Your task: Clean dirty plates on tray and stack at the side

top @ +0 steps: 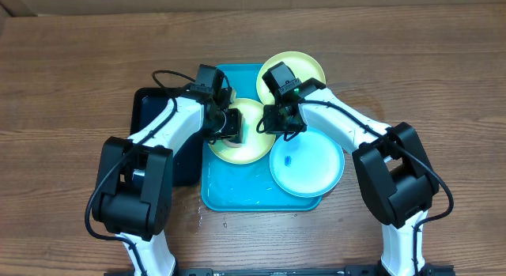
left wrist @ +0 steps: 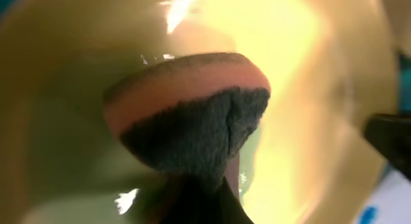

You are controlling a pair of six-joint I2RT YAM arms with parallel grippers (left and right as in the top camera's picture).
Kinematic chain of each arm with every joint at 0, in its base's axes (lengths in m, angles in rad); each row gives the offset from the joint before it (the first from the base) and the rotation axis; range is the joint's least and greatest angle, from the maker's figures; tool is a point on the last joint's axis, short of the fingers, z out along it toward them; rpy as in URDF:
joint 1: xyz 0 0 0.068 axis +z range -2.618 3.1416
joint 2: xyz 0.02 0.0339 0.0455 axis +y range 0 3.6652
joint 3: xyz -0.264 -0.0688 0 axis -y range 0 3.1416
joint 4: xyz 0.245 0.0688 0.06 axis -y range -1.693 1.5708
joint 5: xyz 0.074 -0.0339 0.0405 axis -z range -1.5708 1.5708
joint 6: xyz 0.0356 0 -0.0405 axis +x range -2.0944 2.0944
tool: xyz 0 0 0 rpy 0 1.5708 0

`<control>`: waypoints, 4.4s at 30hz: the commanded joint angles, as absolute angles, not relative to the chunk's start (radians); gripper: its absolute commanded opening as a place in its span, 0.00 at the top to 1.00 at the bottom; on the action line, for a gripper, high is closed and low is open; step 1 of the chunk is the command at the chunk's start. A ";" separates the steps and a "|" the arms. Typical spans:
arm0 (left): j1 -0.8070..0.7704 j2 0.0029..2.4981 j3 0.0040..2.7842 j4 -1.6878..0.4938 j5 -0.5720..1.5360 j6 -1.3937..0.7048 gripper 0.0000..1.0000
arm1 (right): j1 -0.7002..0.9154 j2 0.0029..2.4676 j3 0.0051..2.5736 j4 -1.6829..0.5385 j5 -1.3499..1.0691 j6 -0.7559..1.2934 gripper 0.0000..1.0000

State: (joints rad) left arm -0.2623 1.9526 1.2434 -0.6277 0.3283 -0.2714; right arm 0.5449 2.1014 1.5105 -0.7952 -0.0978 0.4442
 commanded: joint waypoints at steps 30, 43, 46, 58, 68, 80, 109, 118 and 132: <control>-0.289 1.975 1.218 -0.731 0.139 -0.270 0.96 | 0.551 2.104 1.493 -0.783 -0.098 0.446 0.94; -0.289 1.976 1.302 -0.670 0.466 -0.296 0.96 | 0.551 2.104 1.493 -0.785 -0.098 0.446 0.94; -0.289 1.976 1.435 -0.798 0.426 -0.292 0.96 | 0.551 2.104 1.493 -0.793 -0.098 0.446 0.91; -0.292 1.979 1.582 -1.012 0.043 -0.293 0.96 | 0.551 2.104 1.493 -0.809 -0.099 0.446 0.91; -0.299 2.009 1.315 -0.798 0.167 -0.265 0.96 | 0.551 2.104 1.493 -0.808 -0.099 0.446 0.92; -0.320 2.033 1.359 -0.825 0.435 -0.232 0.96 | 0.551 2.104 1.493 -0.805 -0.099 0.446 0.96; -0.339 2.042 1.256 -0.741 0.377 -0.314 0.96 | 0.551 2.104 1.493 -0.797 -0.102 0.446 0.96; -0.304 2.042 1.362 -0.715 0.626 -0.323 0.96 | 0.551 2.104 1.493 -0.789 -0.136 0.446 0.96; -0.299 2.043 1.526 -0.994 0.176 -0.301 0.96 | 0.551 2.104 1.493 -0.793 -0.136 0.446 0.96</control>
State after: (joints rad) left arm -0.2607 2.0388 1.5787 -1.0058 0.3748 -0.3119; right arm 0.5442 2.1014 1.4990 -0.7967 -0.1314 0.4450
